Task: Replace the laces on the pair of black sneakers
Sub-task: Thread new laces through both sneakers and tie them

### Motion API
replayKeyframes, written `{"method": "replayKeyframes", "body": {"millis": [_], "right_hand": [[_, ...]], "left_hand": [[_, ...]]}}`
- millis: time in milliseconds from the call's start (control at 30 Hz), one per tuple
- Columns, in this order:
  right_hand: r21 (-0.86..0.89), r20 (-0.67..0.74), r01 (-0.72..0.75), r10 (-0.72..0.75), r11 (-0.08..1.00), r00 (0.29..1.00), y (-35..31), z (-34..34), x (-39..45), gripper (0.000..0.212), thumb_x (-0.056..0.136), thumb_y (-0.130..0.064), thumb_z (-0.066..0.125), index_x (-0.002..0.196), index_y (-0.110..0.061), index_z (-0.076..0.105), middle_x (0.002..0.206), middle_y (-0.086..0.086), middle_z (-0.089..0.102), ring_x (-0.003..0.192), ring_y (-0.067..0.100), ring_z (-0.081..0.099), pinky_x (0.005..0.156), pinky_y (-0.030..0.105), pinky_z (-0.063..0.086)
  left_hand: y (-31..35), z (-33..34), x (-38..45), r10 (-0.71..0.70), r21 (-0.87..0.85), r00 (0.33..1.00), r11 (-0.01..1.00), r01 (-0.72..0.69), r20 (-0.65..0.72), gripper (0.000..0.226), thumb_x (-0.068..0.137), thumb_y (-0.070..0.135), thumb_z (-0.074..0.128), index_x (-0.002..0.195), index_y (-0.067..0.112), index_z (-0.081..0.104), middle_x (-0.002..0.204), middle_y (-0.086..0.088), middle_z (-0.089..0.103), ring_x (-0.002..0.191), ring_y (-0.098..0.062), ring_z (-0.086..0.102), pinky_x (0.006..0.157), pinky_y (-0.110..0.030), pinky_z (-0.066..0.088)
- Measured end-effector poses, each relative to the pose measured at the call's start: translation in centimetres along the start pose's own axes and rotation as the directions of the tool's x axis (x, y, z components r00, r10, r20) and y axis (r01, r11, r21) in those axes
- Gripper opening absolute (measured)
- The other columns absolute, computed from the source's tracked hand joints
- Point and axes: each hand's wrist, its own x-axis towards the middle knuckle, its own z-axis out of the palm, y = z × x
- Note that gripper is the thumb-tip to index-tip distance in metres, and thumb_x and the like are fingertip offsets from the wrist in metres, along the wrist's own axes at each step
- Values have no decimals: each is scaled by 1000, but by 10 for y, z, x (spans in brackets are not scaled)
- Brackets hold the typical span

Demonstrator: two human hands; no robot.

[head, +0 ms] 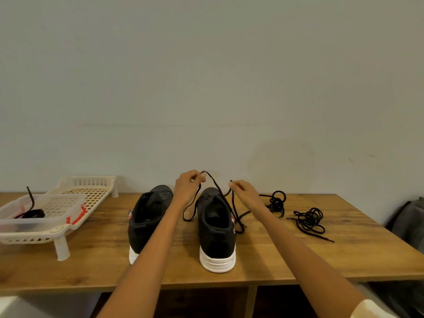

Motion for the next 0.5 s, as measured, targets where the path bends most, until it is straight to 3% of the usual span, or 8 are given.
{"method": "replayKeyframes", "body": {"millis": [67, 167, 233, 300, 400, 500], "right_hand": [[30, 111, 88, -91, 996, 990, -14, 5, 0, 52, 95, -47, 49, 136, -16, 48, 139, 1, 45, 125, 13, 43, 101, 27, 35], [-16, 204, 126, -120, 992, 972, -28, 11, 9, 64, 87, -53, 57, 141, -23, 40, 143, -2, 30, 132, 13, 28, 111, 37, 28], [-131, 194, 196, -169, 972, 966, -32, 16, 16, 54, 86, -46, 63, 131, -19, 50, 136, 2, 40, 127, 15, 33, 107, 36, 31], [-109, 171, 213, -193, 971, 966, -36, 17, 19, 32, 90, -38, 61, 109, -12, 63, 116, 5, 55, 111, 17, 46, 98, 37, 38], [282, 259, 15, -91, 959, 962, -41, 4, 10, 29, 98, -34, 50, 84, -11, 62, 87, 4, 66, 85, 17, 61, 92, 37, 48], [701, 206, -102, -63, 706, 977, -30, -12, 9, 35, 100, -31, 45, 69, -15, 48, 58, -1, 51, 57, 14, 53, 83, 38, 53]], "left_hand": [[9, -2, 1, -10, -104, 998, 995, 4, -61, 19, 93, 24, 57, 83, 12, 68, 68, 1, 65, 65, -14, 61, 73, -28, 50], [21, -1, 3, 49, -43, 997, 998, -52, -64, 18, 92, 29, 60, 84, 15, 70, 59, 5, 56, 55, -8, 50, 62, -24, 43], [25, -1, 3, 97, 34, 995, 995, -96, -29, 18, 93, 30, 58, 90, 18, 71, 65, 8, 58, 59, -5, 48, 61, -21, 39], [24, -1, 4, 111, 98, 994, 989, -111, 6, 21, 95, 32, 54, 97, 21, 72, 78, 9, 63, 67, -6, 51, 65, -23, 39], [19, -5, 5, 25, 44, 989, 999, -19, -148, 23, 97, 29, 48, 99, 24, 71, 89, 6, 65, 72, -9, 50, 62, -27, 38], [17, -17, 6, -103, 33, 925, 992, 124, -365, 26, 99, 24, 45, 105, 18, 70, 92, -4, 66, 71, -15, 51, 53, -24, 35]]}}
